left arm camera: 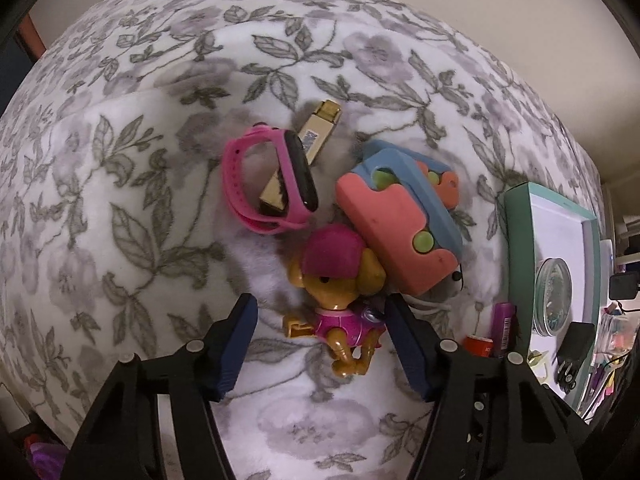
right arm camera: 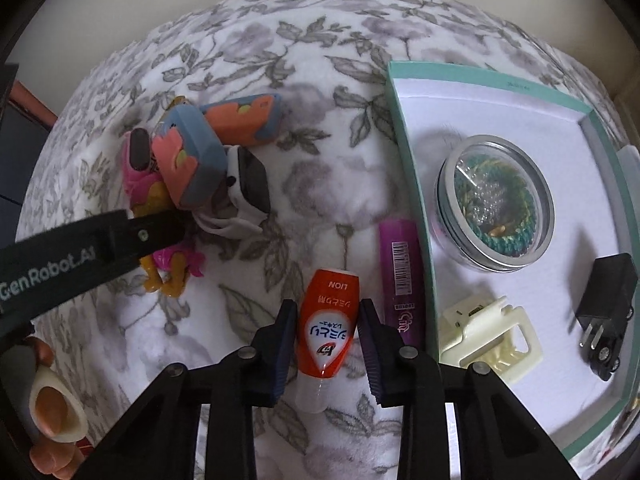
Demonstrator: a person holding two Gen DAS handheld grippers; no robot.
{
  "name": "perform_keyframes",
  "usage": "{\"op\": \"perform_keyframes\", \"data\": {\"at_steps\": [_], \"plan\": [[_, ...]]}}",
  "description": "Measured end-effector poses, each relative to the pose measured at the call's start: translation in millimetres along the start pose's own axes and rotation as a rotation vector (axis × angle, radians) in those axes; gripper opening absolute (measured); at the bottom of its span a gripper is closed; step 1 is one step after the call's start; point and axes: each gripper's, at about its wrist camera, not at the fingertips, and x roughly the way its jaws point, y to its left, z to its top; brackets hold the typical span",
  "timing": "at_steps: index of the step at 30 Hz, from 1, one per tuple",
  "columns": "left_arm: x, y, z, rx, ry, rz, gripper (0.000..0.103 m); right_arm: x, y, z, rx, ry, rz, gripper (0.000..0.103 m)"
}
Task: Organize rigid objects
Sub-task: 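Grasp the orange-red bottle with the right tool while the left tool grasps the pink-hat dog toy, then lift the bottle and dog toy and carry both over the white tray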
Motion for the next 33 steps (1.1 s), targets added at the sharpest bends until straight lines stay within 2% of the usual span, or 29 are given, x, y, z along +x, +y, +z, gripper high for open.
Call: {"op": "perform_keyframes", "data": {"at_steps": [4,6,10,18,24,29,33], "plan": [[5,-4,0,-0.002,0.002,-0.015,0.067,4,12,-1,-0.031,-0.006,-0.035,0.033],[7,-5,1,0.001,-0.002,-0.019,0.064,4,15,-2,-0.046,-0.011,-0.049,0.033],[10,-10,1,0.014,0.001,-0.029,0.045,5,16,-2,-0.046,-0.015,-0.046,0.033],[7,-9,2,0.019,0.002,-0.006,0.044,1,5,-2,-0.03,-0.019,-0.03,0.032],[-13,-2,8,0.005,-0.034,-0.001,0.029,-11,-7,5,0.013,-0.055,0.026,0.031],[-30,-2,11,0.005,-0.08,-0.01,0.028,-32,-14,13,0.039,-0.1,0.067,0.029],[-44,-1,13,0.007,-0.119,-0.02,0.028,-49,-20,14,0.065,-0.142,0.093,0.022]]}}
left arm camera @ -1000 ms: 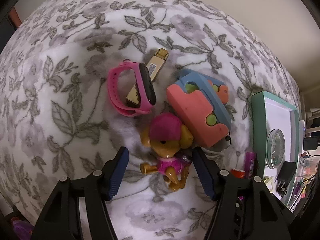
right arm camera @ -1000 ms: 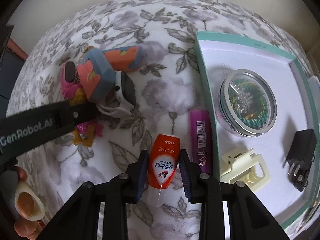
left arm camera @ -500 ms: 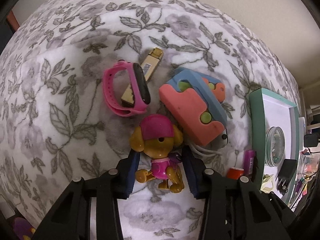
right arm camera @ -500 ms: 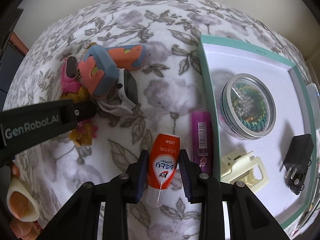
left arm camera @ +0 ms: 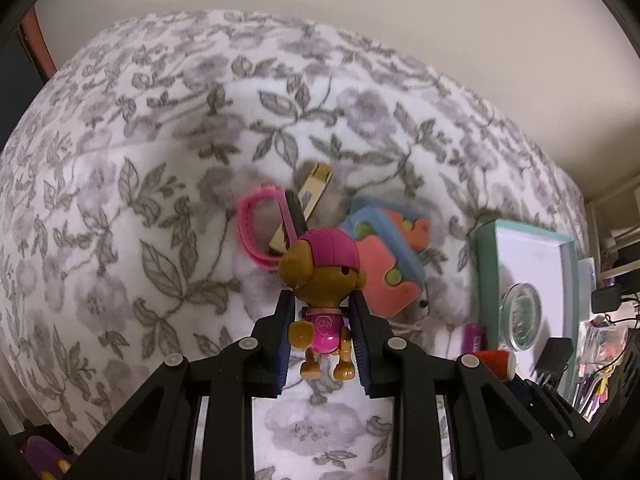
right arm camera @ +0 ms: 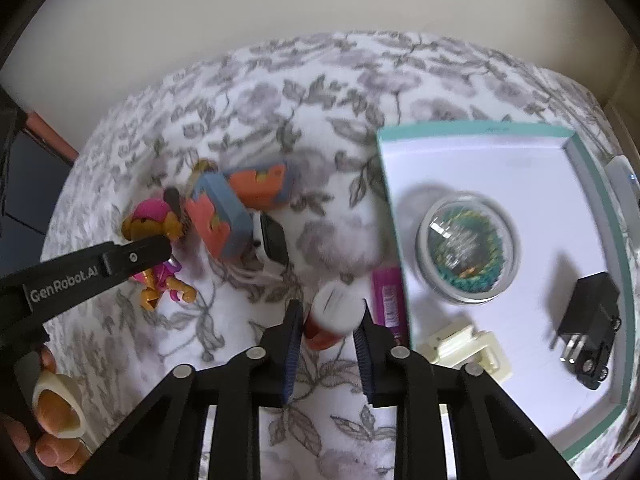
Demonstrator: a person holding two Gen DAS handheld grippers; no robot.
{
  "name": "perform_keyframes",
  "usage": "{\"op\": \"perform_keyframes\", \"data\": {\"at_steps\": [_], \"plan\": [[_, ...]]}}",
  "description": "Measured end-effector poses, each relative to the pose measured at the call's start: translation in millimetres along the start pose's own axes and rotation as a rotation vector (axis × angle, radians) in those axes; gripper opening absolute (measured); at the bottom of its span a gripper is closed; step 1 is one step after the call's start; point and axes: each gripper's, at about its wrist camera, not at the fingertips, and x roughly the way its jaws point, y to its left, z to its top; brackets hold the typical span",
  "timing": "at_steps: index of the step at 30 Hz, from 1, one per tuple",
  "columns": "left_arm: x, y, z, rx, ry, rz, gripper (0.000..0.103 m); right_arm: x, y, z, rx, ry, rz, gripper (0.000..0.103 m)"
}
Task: Organize rigid objects
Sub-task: 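Lift the bottle and dog toy and carry both over the white tray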
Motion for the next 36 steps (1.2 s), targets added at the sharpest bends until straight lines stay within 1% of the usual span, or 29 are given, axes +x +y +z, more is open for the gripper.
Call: {"op": "perform_keyframes", "data": {"at_steps": [6,10,13,19,26,28,30,32,36], "plan": [[-25,1,3,-0.006,-0.052,-0.034,0.028,-13,-7,5,0.037,-0.038,0.022,0.022],[-43,-3,4,-0.005,-0.083,-0.054,0.028,-31,-17,9,0.071,-0.081,0.028,0.022],[-51,-7,4,0.002,-0.098,-0.073,0.028,-47,-32,12,0.098,-0.115,-0.003,0.022],[-58,-28,-1,0.054,-0.106,-0.088,0.028,-68,-74,12,0.19,-0.142,-0.05,0.022],[-59,-69,-18,0.157,-0.082,-0.12,0.028,-95,-131,3,0.313,-0.171,-0.15,0.022],[-60,-82,-25,0.189,-0.077,-0.128,0.028,-105,-145,-1,0.329,-0.175,-0.221,0.022],[-62,-96,-31,0.225,-0.071,-0.136,0.028,-112,-156,-5,0.329,-0.165,-0.312,0.022],[-63,-112,-40,0.269,-0.061,-0.144,0.028,-117,-167,-9,0.331,-0.155,-0.36,0.022],[-59,-137,-57,0.338,-0.022,-0.174,0.028,-113,-187,-20,0.363,-0.111,-0.383,0.022]]}}
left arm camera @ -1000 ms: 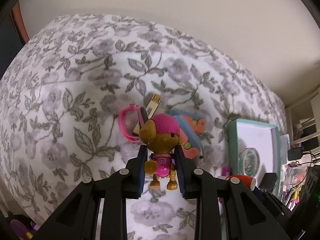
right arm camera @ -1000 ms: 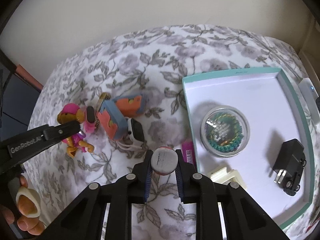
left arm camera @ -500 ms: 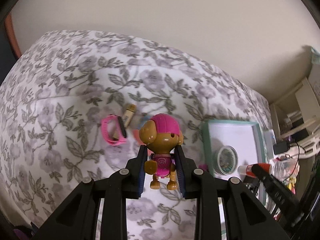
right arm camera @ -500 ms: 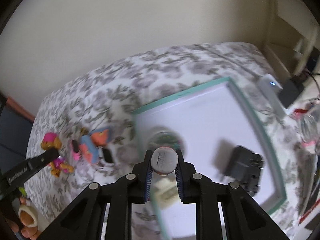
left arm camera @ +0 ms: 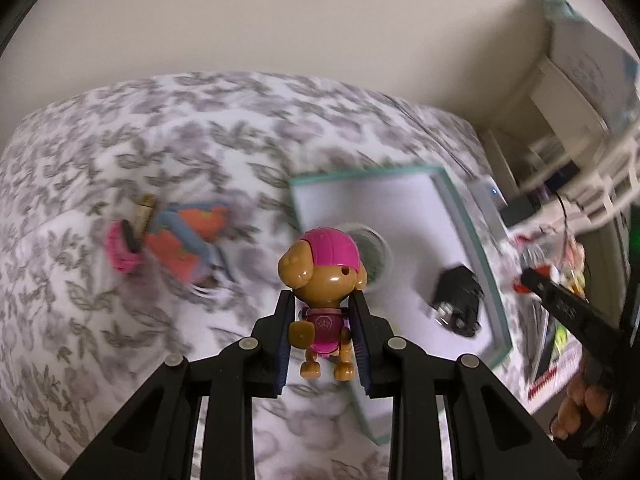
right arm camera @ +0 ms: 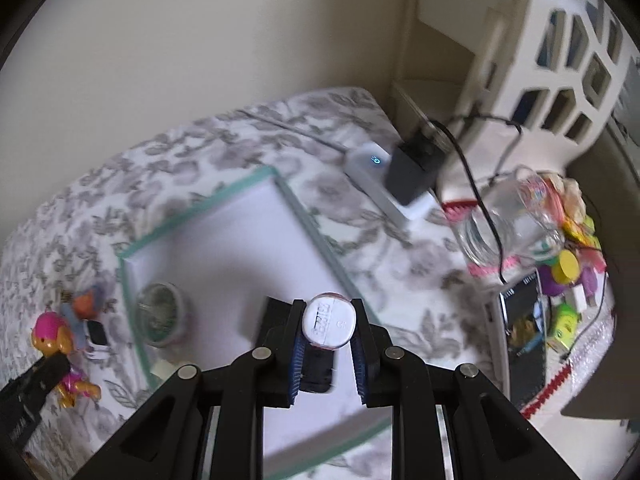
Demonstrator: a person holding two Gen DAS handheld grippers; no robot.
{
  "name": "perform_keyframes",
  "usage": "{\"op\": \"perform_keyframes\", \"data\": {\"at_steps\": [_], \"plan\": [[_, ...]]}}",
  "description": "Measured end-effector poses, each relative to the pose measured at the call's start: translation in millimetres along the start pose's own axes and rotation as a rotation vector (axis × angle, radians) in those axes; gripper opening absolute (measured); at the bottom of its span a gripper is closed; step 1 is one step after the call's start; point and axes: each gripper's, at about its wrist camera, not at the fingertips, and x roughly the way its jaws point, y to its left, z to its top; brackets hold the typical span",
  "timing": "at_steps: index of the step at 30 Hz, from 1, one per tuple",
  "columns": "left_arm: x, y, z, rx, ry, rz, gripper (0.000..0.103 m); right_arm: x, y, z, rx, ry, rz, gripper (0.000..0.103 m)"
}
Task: Organize rigid objects
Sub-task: 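Lift the bottle and dog toy and carry both over the white tray, then open both tools to drop the bottle and dog toy into the tray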
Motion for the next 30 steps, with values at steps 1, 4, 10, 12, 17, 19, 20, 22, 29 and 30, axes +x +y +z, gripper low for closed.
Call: {"op": "perform_keyframes", "data": {"at_steps": [1,4,10,12,17,19,20,22,29,30], "plan": [[3,-7,-3,0.015,0.015,-0.009,0.028,5,-4,-2,0.004,0.018,-0.013,0.022],[12,-26,-11,0.064,0.044,0.0,0.028,16,-11,-8,0.001,0.056,-0.056,0.022],[28,-52,-28,0.141,0.084,0.027,0.028,42,-12,-17,-0.003,0.135,-0.055,0.022],[35,-57,-33,0.159,0.098,0.029,0.029,49,-10,-20,-0.015,0.152,-0.068,0.022],[51,-67,-42,0.187,0.139,0.022,0.029,56,-3,-21,-0.046,0.166,-0.064,0.022],[58,-70,-46,0.2,0.154,0.035,0.029,56,1,-21,-0.064,0.163,-0.077,0.022],[61,-71,-47,0.205,0.161,0.044,0.029,57,3,-21,-0.072,0.161,-0.081,0.022],[66,-72,-49,0.212,0.17,0.056,0.028,58,5,-21,-0.084,0.158,-0.086,0.023],[67,-74,-50,0.217,0.172,0.046,0.028,55,7,-18,-0.069,0.15,-0.054,0.025],[67,-75,-50,0.222,0.17,0.049,0.028,54,8,-18,-0.072,0.145,-0.058,0.027]]}}
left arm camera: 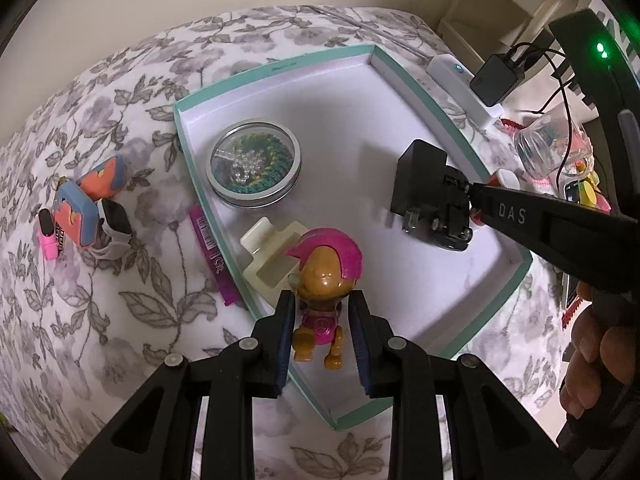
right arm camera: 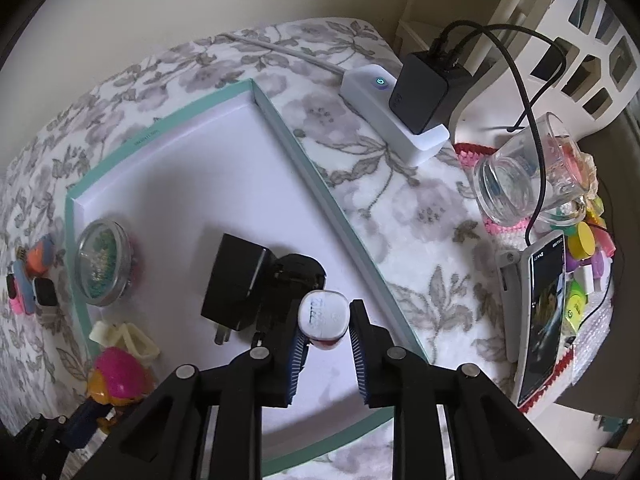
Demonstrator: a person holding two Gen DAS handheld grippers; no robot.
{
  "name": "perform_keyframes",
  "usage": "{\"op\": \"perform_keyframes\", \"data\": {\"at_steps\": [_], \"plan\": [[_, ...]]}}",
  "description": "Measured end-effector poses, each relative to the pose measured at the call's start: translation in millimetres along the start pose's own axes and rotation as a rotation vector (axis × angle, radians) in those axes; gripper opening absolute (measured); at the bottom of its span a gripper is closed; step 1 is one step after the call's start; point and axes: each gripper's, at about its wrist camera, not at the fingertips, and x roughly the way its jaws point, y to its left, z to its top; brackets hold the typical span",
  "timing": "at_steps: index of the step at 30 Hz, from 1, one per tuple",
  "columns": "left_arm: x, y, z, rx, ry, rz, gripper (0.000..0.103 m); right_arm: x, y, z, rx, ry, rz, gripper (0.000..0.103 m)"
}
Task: Organize rigid objects
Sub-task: 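Open both tools to drop the bottle and dog toy into the tray, then move both tools away from the tray back over the pile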
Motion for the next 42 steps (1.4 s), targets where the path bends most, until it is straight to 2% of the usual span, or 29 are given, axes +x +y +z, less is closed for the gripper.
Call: {"op": "perform_keyframes", "data": {"at_steps": [1,3,12,13,15,18,28,31,35,39,42], "plan": [[0,0,1,0.001,-0.001,0.003,0.029,-1,1,1,-0.002,-0.003,-0.004,0.03],[0,0,1,0.0,0.001,0.004,0.029,-4,2,1,-0.003,-0.016,-0.007,0.05],[-13,13,6,-0.041,-0.02,-0.008,0.044,-29,9,6,-0.015,-0.081,0.001,0.051],[-15,16,7,-0.049,-0.026,-0.01,0.045,-32,10,6,-0.014,-0.089,0.005,0.051],[-20,22,9,-0.068,-0.038,-0.016,0.048,-40,12,7,-0.015,-0.11,0.011,0.061],[-30,34,12,-0.11,-0.064,-0.018,0.052,-48,15,8,-0.023,-0.135,0.014,0.062],[-58,102,19,-0.308,-0.162,0.031,0.06,-54,29,9,-0.037,-0.167,0.068,0.077],[-63,125,18,-0.365,-0.183,0.054,0.078,-56,39,8,-0.066,-0.184,0.073,0.084],[-66,159,15,-0.457,-0.189,0.078,0.078,-59,56,6,-0.098,-0.204,0.091,0.09],[-73,196,9,-0.539,-0.213,0.13,0.081,-62,74,4,-0.139,-0.226,0.119,0.103],[-81,221,2,-0.606,-0.239,0.169,0.084,-66,88,2,-0.172,-0.259,0.134,0.103]]}}
